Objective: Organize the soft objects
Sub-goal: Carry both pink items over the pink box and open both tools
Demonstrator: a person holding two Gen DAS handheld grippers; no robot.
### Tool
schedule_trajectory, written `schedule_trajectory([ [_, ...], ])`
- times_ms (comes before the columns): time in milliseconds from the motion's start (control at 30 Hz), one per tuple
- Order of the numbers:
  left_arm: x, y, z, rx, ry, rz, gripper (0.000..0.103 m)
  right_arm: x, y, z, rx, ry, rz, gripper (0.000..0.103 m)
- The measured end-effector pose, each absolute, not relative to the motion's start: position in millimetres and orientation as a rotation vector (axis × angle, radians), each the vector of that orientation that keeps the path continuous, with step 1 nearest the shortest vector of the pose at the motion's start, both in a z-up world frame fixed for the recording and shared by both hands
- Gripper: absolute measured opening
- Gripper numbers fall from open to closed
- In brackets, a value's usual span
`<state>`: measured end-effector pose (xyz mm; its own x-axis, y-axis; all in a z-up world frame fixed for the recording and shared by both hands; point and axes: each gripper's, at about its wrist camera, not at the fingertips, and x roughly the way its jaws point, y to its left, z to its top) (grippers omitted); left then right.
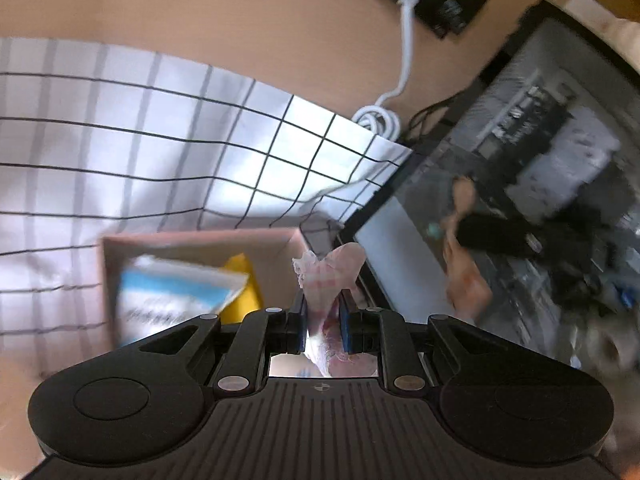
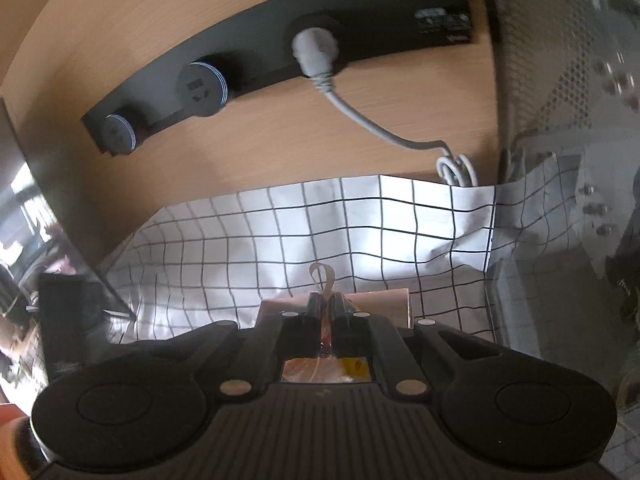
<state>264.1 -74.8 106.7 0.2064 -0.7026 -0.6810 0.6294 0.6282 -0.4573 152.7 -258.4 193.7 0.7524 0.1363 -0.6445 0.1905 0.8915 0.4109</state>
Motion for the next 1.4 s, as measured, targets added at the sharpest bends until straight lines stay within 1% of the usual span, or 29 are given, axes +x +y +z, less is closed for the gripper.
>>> schedule_trajectory([
  [133,289.7,-102.3,75.5,-0.075,1.057,-0.842,0.027,162.5,-267.9,171.8,0.503,0.723,-0.048,0.004],
  [233,299.2,-95.5,70.6,-0.188,1.045,-0.854,0.027,167.5,-274.5,157.4,0.532,0.723,-0.063,0.004],
  [333,304.5,-81.5,77.4,-0.299,0.997,-0.849,0.027,173.1,-275.6,141.0,0.550,0.727,-0.075,0.004],
  [433,304.8,-75.5,84.4,-0.286,0.976,-0.852,0.027,182.3,-278.9,115.5,0.622,0.744,-0.084,0.004],
  [500,301.7,-72.5,87.1,-0.265,0.991,-0.863,0.027,190.3,-281.1,96.9,0.683,0.771,-0.081,0.004],
  [600,296.3,-65.5,87.0,-0.244,1.035,-0.889,0.028,200.5,-280.0,81.9,0.680,0.793,-0.119,0.004],
  [667,292.5,-63.3,86.4,-0.216,1.041,-0.907,0.028,201.1,-282.3,80.0,0.680,0.784,-0.152,0.004],
  [733,287.2,-62.7,91.3,-0.181,0.997,-0.918,0.028,197.2,-285.8,83.0,0.692,0.768,-0.167,0.004],
  [800,285.3,-56.2,96.9,-0.237,0.953,-0.934,0.028,192.5,-286.2,88.1,0.692,0.757,-0.154,0.004],
  [900,289.5,-47.6,101.9,-0.348,0.932,-0.901,0.028,184.9,-283.5,98.5,0.675,0.725,-0.126,0.004],
  [1067,283.7,-38.0,112.4,-0.334,0.891,-0.864,0.028,189.3,-278.7,103.4,0.655,0.704,-0.105,0.004],
  [1133,276.5,-29.6,116.0,-0.318,0.878,-0.858,0.028,197.6,-273.6,97.5,0.654,0.728,-0.093,0.004],
  [1333,244.7,17.1,131.3,-0.265,0.826,-0.843,0.028,242.5,-255.0,47.7,0.556,0.938,-0.117,0.004],
  [1400,234.9,40.8,138.3,-0.252,0.800,-0.831,0.028,249.6,-248.7,35.9,0.525,0.975,-0.093,0.004],
])
